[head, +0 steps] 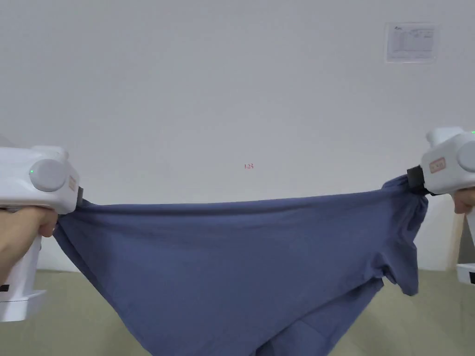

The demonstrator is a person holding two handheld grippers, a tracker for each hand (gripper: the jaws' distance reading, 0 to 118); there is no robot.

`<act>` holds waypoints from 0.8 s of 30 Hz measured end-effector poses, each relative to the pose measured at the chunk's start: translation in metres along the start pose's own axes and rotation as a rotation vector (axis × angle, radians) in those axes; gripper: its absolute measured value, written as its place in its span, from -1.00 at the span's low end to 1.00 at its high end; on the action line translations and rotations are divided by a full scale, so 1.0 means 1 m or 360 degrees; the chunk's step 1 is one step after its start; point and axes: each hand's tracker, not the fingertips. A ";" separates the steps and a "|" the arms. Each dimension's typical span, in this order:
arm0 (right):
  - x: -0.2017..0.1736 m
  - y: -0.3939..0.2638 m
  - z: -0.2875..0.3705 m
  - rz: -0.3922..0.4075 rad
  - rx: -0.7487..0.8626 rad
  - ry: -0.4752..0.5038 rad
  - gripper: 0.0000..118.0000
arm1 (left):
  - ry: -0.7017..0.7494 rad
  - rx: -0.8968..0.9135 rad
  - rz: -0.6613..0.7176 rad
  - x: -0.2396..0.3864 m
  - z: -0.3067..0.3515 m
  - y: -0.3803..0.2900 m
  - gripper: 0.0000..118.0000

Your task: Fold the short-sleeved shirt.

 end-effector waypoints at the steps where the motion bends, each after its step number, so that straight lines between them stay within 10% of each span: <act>1: -0.001 0.002 -0.008 -0.0005 0.0004 -0.0006 -0.84 | 0.0007 0.0006 0.0012 0.002 -0.008 0.000 -0.96; 13: -0.032 -0.058 -0.086 0.0019 -0.0025 -0.0090 -0.84 | 0.0086 -0.0066 0.0009 0.027 -0.086 -0.073 -0.96; 24: -0.003 -0.279 -0.008 -0.0005 -0.0471 0.0094 -0.84 | -0.0121 -0.0501 -0.0101 -0.011 -0.036 -0.269 -0.96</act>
